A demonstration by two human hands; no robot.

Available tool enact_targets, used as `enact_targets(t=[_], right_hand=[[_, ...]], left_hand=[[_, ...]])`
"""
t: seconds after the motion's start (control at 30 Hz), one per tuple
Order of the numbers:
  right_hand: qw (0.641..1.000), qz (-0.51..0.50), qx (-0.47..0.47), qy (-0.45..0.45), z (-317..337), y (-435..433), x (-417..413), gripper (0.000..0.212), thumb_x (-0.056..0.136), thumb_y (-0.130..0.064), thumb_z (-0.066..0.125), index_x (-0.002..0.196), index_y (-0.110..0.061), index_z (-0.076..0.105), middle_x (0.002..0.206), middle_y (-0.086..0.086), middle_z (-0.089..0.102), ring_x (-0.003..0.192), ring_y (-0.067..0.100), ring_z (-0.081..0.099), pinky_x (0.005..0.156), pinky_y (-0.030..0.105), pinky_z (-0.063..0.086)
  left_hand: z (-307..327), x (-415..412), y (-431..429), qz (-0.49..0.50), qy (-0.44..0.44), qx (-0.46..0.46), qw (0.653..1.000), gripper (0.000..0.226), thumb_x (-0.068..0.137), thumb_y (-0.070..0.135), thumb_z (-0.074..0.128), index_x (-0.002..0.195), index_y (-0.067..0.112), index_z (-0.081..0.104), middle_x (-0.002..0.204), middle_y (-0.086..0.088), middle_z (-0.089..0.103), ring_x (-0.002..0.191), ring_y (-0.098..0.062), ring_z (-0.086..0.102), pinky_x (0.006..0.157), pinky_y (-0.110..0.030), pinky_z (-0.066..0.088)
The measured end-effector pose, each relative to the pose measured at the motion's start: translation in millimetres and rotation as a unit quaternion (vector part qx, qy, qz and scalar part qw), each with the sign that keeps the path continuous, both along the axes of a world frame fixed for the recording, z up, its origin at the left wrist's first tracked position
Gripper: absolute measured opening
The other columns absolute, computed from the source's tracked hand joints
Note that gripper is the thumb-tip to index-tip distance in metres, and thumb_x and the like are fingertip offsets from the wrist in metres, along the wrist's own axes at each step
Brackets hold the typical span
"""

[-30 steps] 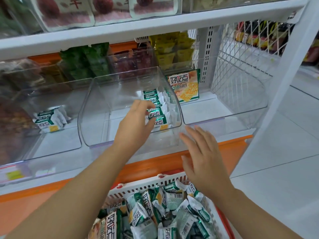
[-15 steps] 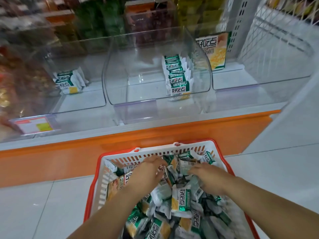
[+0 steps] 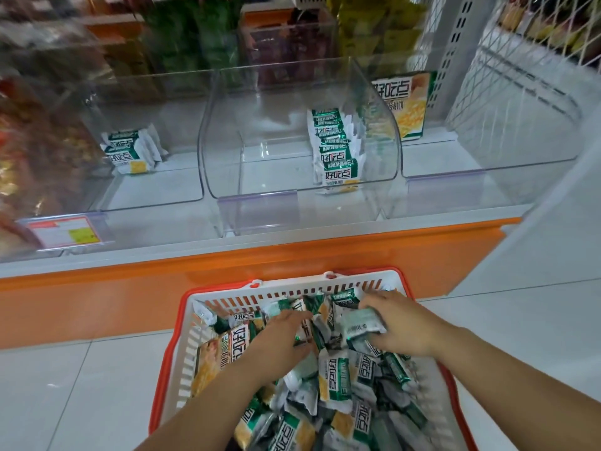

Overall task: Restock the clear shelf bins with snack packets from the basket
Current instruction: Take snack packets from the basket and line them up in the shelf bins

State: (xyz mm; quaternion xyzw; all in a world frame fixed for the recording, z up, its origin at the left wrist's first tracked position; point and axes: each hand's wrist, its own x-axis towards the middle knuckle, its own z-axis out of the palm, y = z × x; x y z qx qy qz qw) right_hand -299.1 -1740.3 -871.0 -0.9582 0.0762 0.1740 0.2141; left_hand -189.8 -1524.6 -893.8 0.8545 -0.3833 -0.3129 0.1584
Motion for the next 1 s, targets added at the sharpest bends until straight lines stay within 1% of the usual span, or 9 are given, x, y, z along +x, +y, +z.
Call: enact_targets(t=[0.13, 0.23, 0.33, 0.43, 0.53, 0.63, 0.7, 0.83, 1.0], right_hand=[[0.987, -0.094, 0.127, -0.01, 46, -2, 2, 0.028, 0.088, -0.042, 0.059, 0.112, -0.029, 0.055, 0.103, -0.01, 0.057, 0.089, 0.007, 0.055, 0.074, 0.019, 0.044], [0.97, -0.128, 0.204, -0.013, 79, 3, 5, 0.034, 0.088, -0.049, 0.055, 0.088, -0.016, 0.059, 0.078, 0.0, 0.058, 0.07, 0.014, 0.052, 0.063, 0.025, 0.037], [0.966, -0.147, 0.208, -0.046, 111, 11, 6, 0.046, 0.084, -0.061, 0.047, 0.07, -0.017, 0.051, 0.066, -0.002, 0.048, 0.06, 0.015, 0.044, 0.057, 0.025, 0.031], [0.97, -0.15, 0.177, -0.075, 148, 21, 8, 0.052, 0.082, -0.067, 0.036, 0.076, -0.02, 0.059, 0.068, -0.008, 0.052, 0.053, 0.005, 0.046, 0.052, 0.018, 0.031], [0.958, -0.151, 0.199, -0.141, 169, 23, 11, 0.07, 0.073, -0.07, 0.033, 0.093, -0.012, 0.065, 0.077, 0.004, 0.061, 0.07, 0.017, 0.06, 0.064, 0.024, 0.04], [0.906, -0.203, 0.226, -0.295, 176, 16, 19, 0.039, 0.084, -0.058, 0.042, 0.098, -0.028, 0.062, 0.094, -0.011, 0.063, 0.091, 0.008, 0.058, 0.077, 0.023, 0.043], [0.877, -0.256, 0.13, -0.385, 168, 2, 27, 0.029, 0.094, -0.038, 0.049, 0.119, -0.026, 0.058, 0.119, -0.01, 0.057, 0.118, 0.011, 0.047, 0.097, 0.025, 0.036], [0.913, -0.265, -0.007, -0.311, 135, -14, 34, 0.053, 0.094, -0.022, 0.053, 0.144, -0.019, 0.036, 0.152, 0.0, 0.031, 0.145, 0.019, 0.008, 0.116, 0.038, 0.012], [0.924, -0.213, -0.061, -0.313, 123, -19, 29, 0.063, 0.091, -0.023, 0.056, 0.147, -0.022, 0.027, 0.154, -0.003, 0.026, 0.146, 0.02, 0.007, 0.116, 0.041, 0.011]], left_hand=[[43, 5, -15, 0.038, 0.106, -0.072, 0.991, 0.059, 0.092, 0.031, 0.06, 0.144, 0.032, 0.032, 0.143, 0.01, 0.042, 0.123, -0.007, 0.046, 0.092, -0.017, 0.04], [77, 3, -25, 0.039, 0.13, -0.136, 0.981, 0.056, 0.085, 0.036, 0.069, 0.133, 0.045, 0.041, 0.124, 0.019, 0.057, 0.109, 0.005, 0.054, 0.087, -0.024, 0.052], [112, -3, -27, 0.055, 0.097, -0.212, 0.971, 0.046, 0.083, 0.04, 0.069, 0.123, 0.046, 0.049, 0.108, 0.022, 0.062, 0.095, 0.007, 0.059, 0.074, -0.017, 0.051], [144, -6, -27, 0.091, 0.09, -0.286, 0.95, 0.035, 0.086, 0.027, 0.066, 0.112, 0.045, 0.052, 0.099, 0.015, 0.068, 0.087, -0.003, 0.066, 0.071, -0.022, 0.053], [172, -4, -30, 0.112, 0.058, -0.314, 0.941, 0.033, 0.086, 0.026, 0.066, 0.11, 0.045, 0.053, 0.095, 0.015, 0.069, 0.082, -0.002, 0.067, 0.072, -0.025, 0.056], [198, 8, -37, 0.122, -0.018, -0.339, 0.933, 0.033, 0.087, 0.023, 0.065, 0.107, 0.046, 0.052, 0.095, 0.02, 0.066, 0.077, 0.001, 0.064, 0.066, -0.018, 0.054], [209, 22, -46, 0.142, -0.062, -0.362, 0.919, 0.034, 0.087, 0.019, 0.066, 0.105, 0.044, 0.051, 0.094, 0.023, 0.063, 0.075, 0.001, 0.062, 0.063, -0.016, 0.052], [214, 53, -70, 0.177, -0.097, -0.368, 0.908, 0.029, 0.088, 0.02, 0.065, 0.109, 0.037, 0.055, 0.088, 0.019, 0.065, 0.067, 0.003, 0.06, 0.052, -0.01, 0.045], [197, 90, -111, 0.146, -0.112, -0.252, 0.95, 0.035, 0.086, 0.017, 0.068, 0.119, 0.025, 0.06, 0.097, 0.004, 0.065, 0.068, -0.008, 0.055, 0.057, -0.018, 0.041]])
